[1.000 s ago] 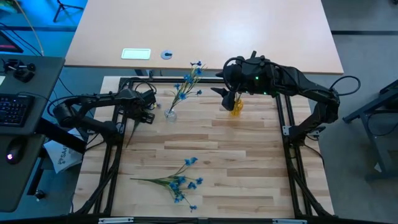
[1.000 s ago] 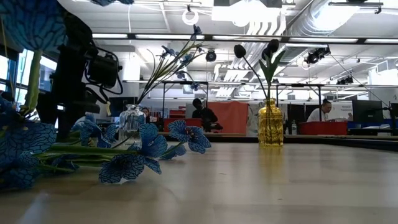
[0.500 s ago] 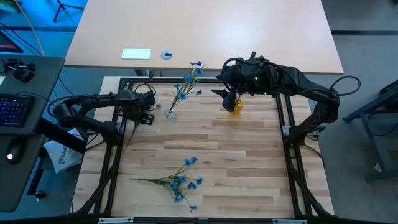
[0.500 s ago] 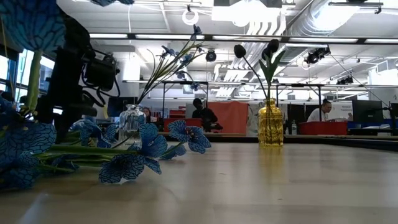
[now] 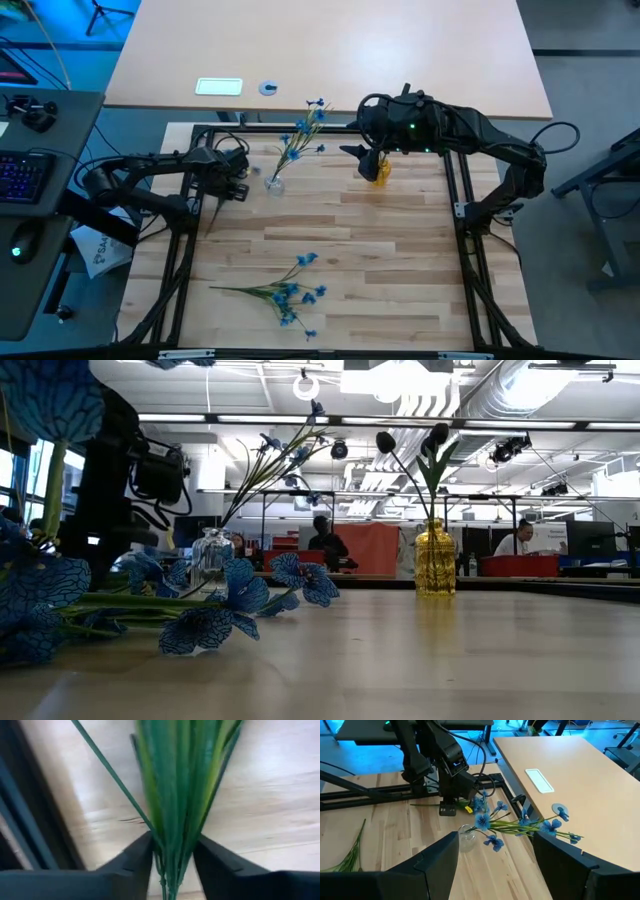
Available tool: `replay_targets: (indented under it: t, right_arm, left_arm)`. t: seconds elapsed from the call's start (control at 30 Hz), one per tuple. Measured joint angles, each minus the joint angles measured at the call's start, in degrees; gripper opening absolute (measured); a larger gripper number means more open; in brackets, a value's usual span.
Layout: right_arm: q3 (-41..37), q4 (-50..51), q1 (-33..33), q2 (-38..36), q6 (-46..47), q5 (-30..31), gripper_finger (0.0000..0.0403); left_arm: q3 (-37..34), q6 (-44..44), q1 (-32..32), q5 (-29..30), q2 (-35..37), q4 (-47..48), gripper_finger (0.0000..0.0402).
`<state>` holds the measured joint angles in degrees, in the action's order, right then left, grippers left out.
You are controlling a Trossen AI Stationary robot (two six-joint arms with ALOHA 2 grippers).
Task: Sort flowers into vase by color
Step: Put the top blue flowers into the transparent crystal vase
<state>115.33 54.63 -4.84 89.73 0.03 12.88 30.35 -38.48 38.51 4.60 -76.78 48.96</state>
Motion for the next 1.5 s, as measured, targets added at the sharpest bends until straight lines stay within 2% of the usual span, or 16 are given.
replay_targets:
  t: [0.13, 0.17, 0.3, 0.47, 0.63, 0.8, 1.1, 1.37, 1.5]
  right_arm:
    - [0.0, 0.0, 0.0, 0.0, 0.0, 0.0, 0.0252]
    - [0.0, 0.0, 0.1, 0.0, 0.0, 0.0, 0.0252]
    - [0.0, 0.0, 0.8, 0.0, -0.3, 0.0, 0.0252]
    - [0.0, 0.0, 2.0, 0.0, -0.5, -0.1, 0.0252]
    - [0.0, 0.0, 2.3, 0.0, 0.0, 0.1, 0.0252]
    - [0.0, 0.0, 2.6, 0.0, 0.1, 0.2, 0.0252]
    - [0.0, -0.1, 2.6, 0.0, 1.5, 0.2, 0.0252]
    - [0.0, -2.0, 2.6, 0.0, 1.5, 0.2, 0.0252]
    - [0.0, -2.2, 2.6, 0.0, 1.9, 0.2, 0.0252]
  left_arm:
    - [0.0, 1.6, 0.0, -1.7, 0.1, -1.4, 0.0031]
    - [-0.1, 1.9, 0.0, -1.8, 0.5, -1.7, 0.0018]
    - [1.3, 2.2, -0.2, -0.3, 4.8, -4.5, 0.0018]
    - [4.9, 3.4, -1.1, 5.6, 17.5, -10.0, 0.0005]
    - [6.0, 2.5, -2.4, 12.1, 30.3, -21.0, 0.0003]
    - [5.0, 5.9, -4.5, 14.6, 37.0, -34.3, 0.0002]
    - [4.9, 13.3, -13.1, 17.1, 33.5, -51.9, 0.0001]
    - [4.9, 14.7, -21.4, 19.4, 30.2, -50.8, 0.0001]
    - [4.9, 16.6, -24.6, 25.4, 30.2, -49.3, 0.0001]
